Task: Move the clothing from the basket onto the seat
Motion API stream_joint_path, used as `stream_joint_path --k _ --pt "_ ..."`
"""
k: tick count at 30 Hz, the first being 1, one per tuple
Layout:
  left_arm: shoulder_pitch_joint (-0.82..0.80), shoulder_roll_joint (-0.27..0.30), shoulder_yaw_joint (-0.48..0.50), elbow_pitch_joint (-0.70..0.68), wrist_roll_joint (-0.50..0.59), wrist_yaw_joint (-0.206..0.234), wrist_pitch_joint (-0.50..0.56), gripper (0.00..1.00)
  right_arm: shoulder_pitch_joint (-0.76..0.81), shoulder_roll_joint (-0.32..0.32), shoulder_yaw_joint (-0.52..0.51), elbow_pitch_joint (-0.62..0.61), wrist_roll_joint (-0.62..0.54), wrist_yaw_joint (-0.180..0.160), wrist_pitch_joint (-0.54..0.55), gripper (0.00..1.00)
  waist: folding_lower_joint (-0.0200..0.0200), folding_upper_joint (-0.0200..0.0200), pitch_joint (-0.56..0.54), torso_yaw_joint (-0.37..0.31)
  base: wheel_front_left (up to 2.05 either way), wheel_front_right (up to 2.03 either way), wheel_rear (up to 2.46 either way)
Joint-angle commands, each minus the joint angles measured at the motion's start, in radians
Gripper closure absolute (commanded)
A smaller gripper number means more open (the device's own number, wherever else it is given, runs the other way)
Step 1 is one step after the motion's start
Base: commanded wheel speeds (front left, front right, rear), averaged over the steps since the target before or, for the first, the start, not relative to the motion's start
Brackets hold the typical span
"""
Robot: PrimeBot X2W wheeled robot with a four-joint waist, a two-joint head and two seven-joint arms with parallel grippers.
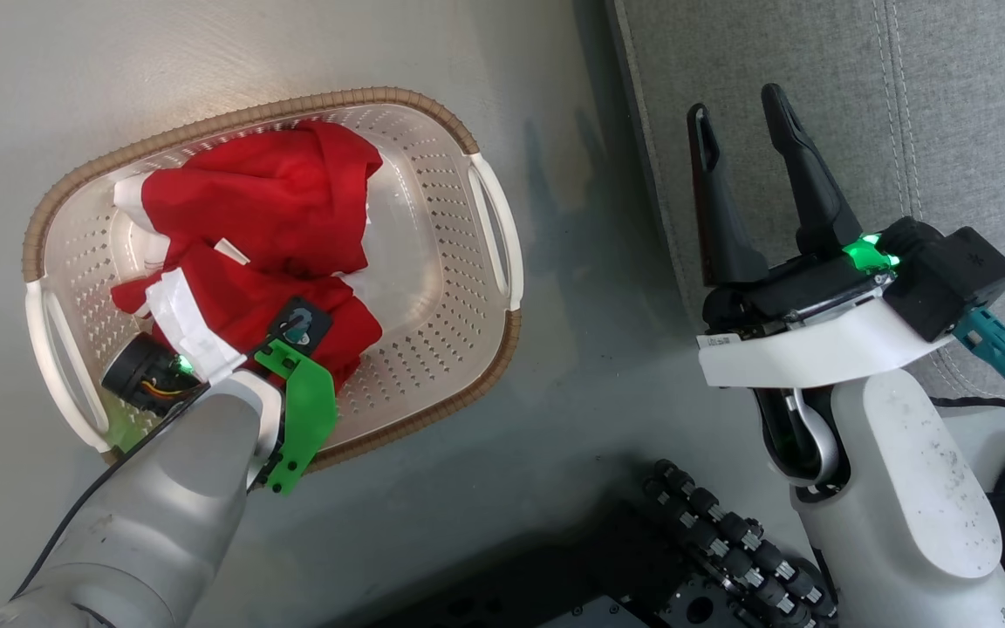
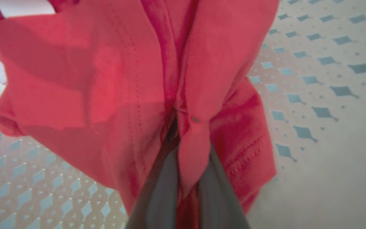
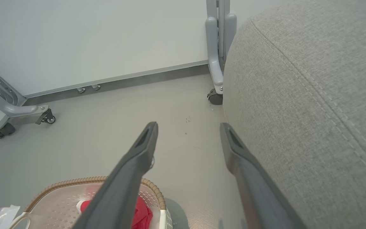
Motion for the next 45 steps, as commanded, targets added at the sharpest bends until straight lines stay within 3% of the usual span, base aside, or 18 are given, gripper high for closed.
stream_joint_path --k 1,11,26,34,38,45 --pt "-0.016 0.008 -0.002 0.005 0.000 0.008 -0.003 1.00 -0.009 -0.002 -0.002 -0.006 0.004 0.000 -0.005 0.00 0.0000 -0.0001 0.001 -0.001 0.00 0.00 0.00" --pt "-0.019 -0.007 -0.012 0.002 0.001 0.002 -0.106 1.00 -0.002 -0.002 -0.013 0.002 -0.019 0.000 -0.005 0.00 0.0000 -0.0001 -0.045 0.023 0.00 0.00 0.00" --pt "0.053 -0.051 -0.044 -0.071 0.000 -0.018 -0.368 1.00 0.071 -0.003 -0.053 0.058 -0.097 0.000 -0.005 0.00 0.0000 -0.0001 -0.281 0.135 0.00 0.00 0.00" --pt "0.099 -0.062 0.014 -0.128 -0.057 -0.001 -0.460 1.00 0.135 -0.003 -0.086 0.091 -0.137 0.000 -0.005 0.00 0.0000 -0.0001 -0.420 0.201 0.00 0.00 0.00" --pt "0.103 -0.038 0.060 -0.195 -0.083 0.015 -0.475 1.00 0.166 -0.003 -0.103 0.096 -0.148 0.000 0.003 0.00 0.0000 -0.0001 -0.475 0.229 0.00 0.00 0.00" --pt "0.153 0.034 0.209 -0.450 -0.091 0.074 -0.477 1.00 0.204 -0.003 -0.114 0.080 -0.172 0.000 0.034 0.00 0.0000 -0.0001 -0.543 0.260 0.00 0.00 0.00"
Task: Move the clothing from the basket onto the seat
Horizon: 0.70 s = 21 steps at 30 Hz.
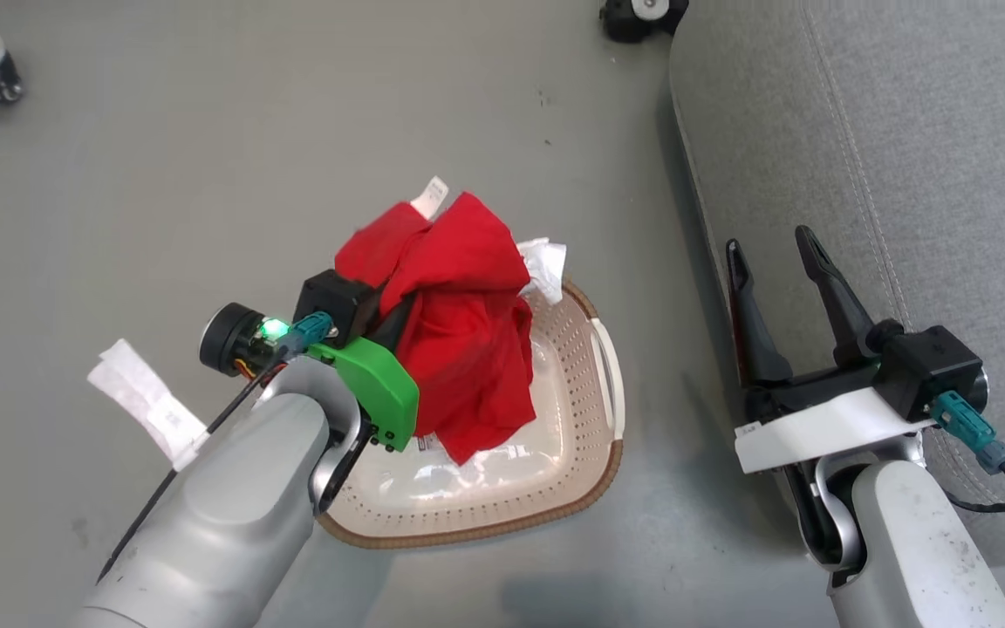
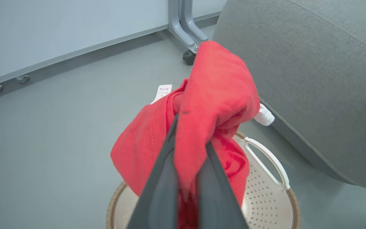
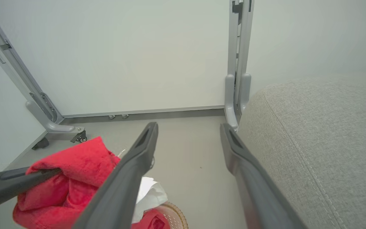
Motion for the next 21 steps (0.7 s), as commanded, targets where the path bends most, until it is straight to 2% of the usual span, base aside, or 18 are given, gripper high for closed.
stream_joint_path --k 1,5,11,21 --pt "0.031 0.017 0.027 -0.049 0.014 0.014 -0.004 1.00 0.019 -0.004 -0.003 -0.005 -0.009 0.000 0.007 0.00 0.0001 -0.0001 -0.065 0.050 0.00 0.00 0.00" --pt "0.089 0.054 0.126 -0.227 0.033 0.051 -0.004 1.00 0.039 -0.004 -0.007 -0.017 -0.011 0.000 0.025 0.00 0.0001 -0.0001 -0.100 0.060 0.00 0.00 0.00" --pt "0.177 0.071 0.263 -0.444 0.081 0.080 -0.004 1.00 0.069 -0.003 -0.011 -0.034 -0.013 0.000 0.049 0.00 0.0001 -0.0001 -0.146 0.071 0.00 0.00 0.00" --pt "0.331 0.061 0.419 -0.687 0.156 0.072 -0.003 1.00 0.145 -0.003 -0.010 -0.070 -0.023 0.000 0.100 0.00 0.0001 -0.0001 -0.248 0.075 0.00 0.00 0.00"
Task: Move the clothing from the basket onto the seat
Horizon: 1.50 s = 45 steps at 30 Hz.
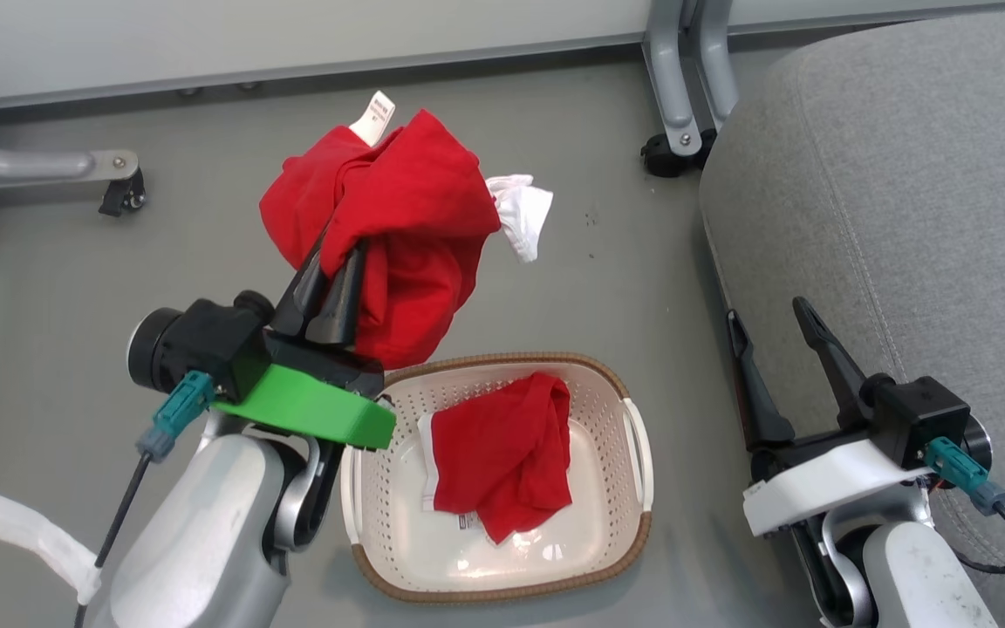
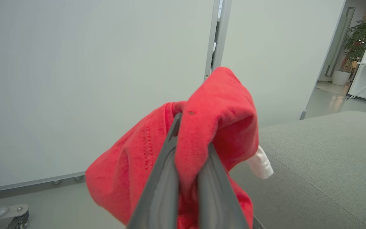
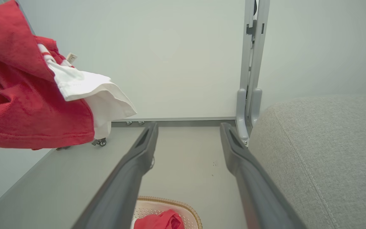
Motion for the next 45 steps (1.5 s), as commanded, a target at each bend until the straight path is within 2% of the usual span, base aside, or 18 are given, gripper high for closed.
stream_joint_path --k 1,7,20,39,45 --pt "0.032 0.001 0.011 -0.019 0.008 -0.007 0.000 1.00 0.021 -0.003 0.001 -0.009 -0.005 0.000 0.007 0.00 0.0001 0.0000 -0.042 0.003 0.00 0.00 0.00" --pt "0.120 -0.004 0.030 -0.084 0.030 -0.017 0.000 1.00 0.073 -0.003 0.013 -0.037 -0.004 0.000 0.038 0.00 0.0001 0.0000 -0.098 -0.001 0.00 0.00 0.00" --pt "0.254 -0.015 0.038 -0.141 0.030 -0.003 0.000 1.00 0.163 -0.003 0.041 -0.067 0.019 0.000 0.081 0.00 0.0001 0.0000 -0.170 -0.002 0.00 0.00 0.00" --pt "0.276 -0.011 0.037 -0.161 0.028 0.001 0.001 1.00 0.167 -0.003 0.052 -0.081 0.024 0.000 0.103 0.00 0.0001 0.0000 -0.179 0.003 0.00 0.00 0.00" --pt "0.261 -0.003 0.029 -0.163 0.027 -0.006 0.005 1.00 0.126 -0.003 0.103 -0.068 0.034 0.000 0.099 0.00 0.0001 0.0000 -0.171 0.003 0.00 0.00 0.00"
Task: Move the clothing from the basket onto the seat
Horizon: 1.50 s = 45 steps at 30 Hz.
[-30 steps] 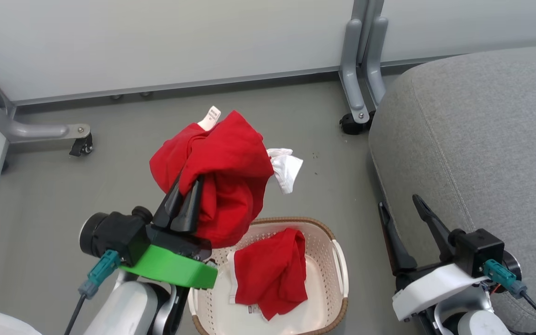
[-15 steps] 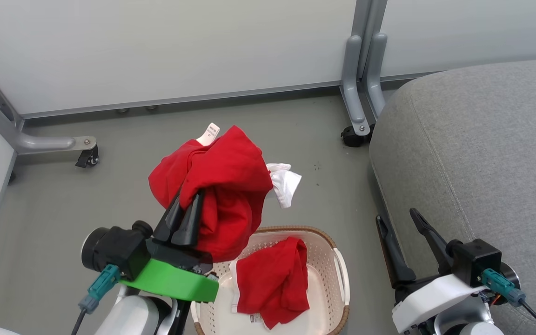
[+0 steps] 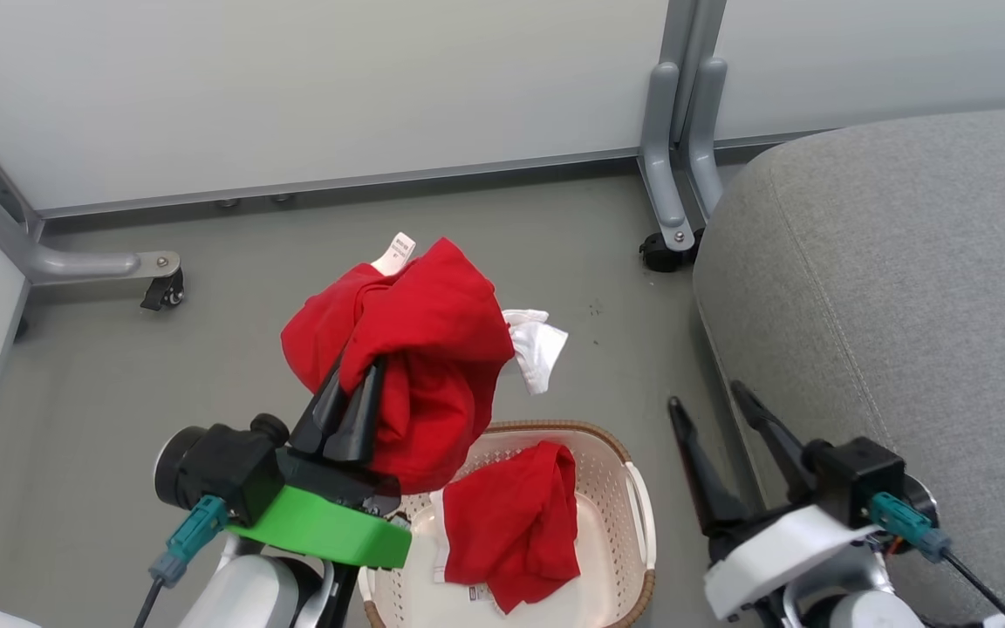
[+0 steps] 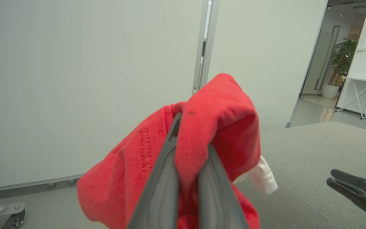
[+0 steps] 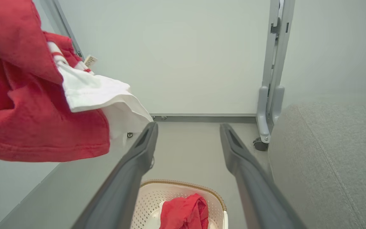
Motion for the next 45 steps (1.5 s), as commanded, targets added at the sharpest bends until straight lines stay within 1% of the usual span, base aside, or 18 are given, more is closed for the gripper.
stream_joint_path --k 1,7,15,22,28,29,31,45 --pt "-0.003 0.008 -0.001 -0.003 0.001 -0.003 -0.001 1.00 -0.025 -0.003 0.019 0.005 0.009 0.000 -0.004 0.00 0.0001 0.0000 0.004 0.000 0.00 0.00 0.00" --pt "-0.026 0.006 -0.014 0.001 -0.003 -0.014 0.010 1.00 -0.133 -0.010 0.153 0.037 0.041 0.000 -0.012 0.00 0.0001 0.0000 0.022 0.008 0.00 0.00 0.00" --pt "-0.054 -0.011 -0.040 0.013 0.004 -0.027 0.012 1.00 -0.300 -0.052 0.325 0.118 0.114 0.000 -0.029 0.00 0.0001 0.0000 0.040 0.034 0.00 0.00 0.00" --pt "-0.069 -0.021 -0.058 0.019 0.005 -0.042 0.009 1.00 -0.418 -0.062 0.435 0.229 0.176 0.000 -0.038 0.00 0.0001 0.0000 0.045 0.052 0.00 0.00 0.00" --pt "-0.070 -0.022 -0.070 0.022 0.005 -0.049 0.006 1.00 -0.491 -0.066 0.514 0.308 0.223 0.000 -0.055 0.00 0.0001 0.0000 0.049 0.060 0.00 0.00 0.00" --pt "-0.071 -0.022 -0.071 0.021 0.004 -0.049 0.006 1.00 -0.499 -0.067 0.522 0.318 0.233 0.000 -0.059 0.51 0.0001 0.0000 0.050 0.061 0.00 0.00 0.00" --pt "-0.073 -0.022 -0.071 0.020 0.003 -0.050 0.005 1.00 -0.512 -0.068 0.530 0.330 0.241 0.000 -0.070 1.00 0.0001 0.0000 0.051 0.063 0.00 0.00 0.00" --pt "-0.072 -0.017 -0.071 0.023 -0.007 -0.045 0.000 1.00 -0.549 -0.081 0.563 0.382 0.284 0.000 -0.114 1.00 0.0001 0.0000 0.052 0.068 0.00 0.00 0.00"
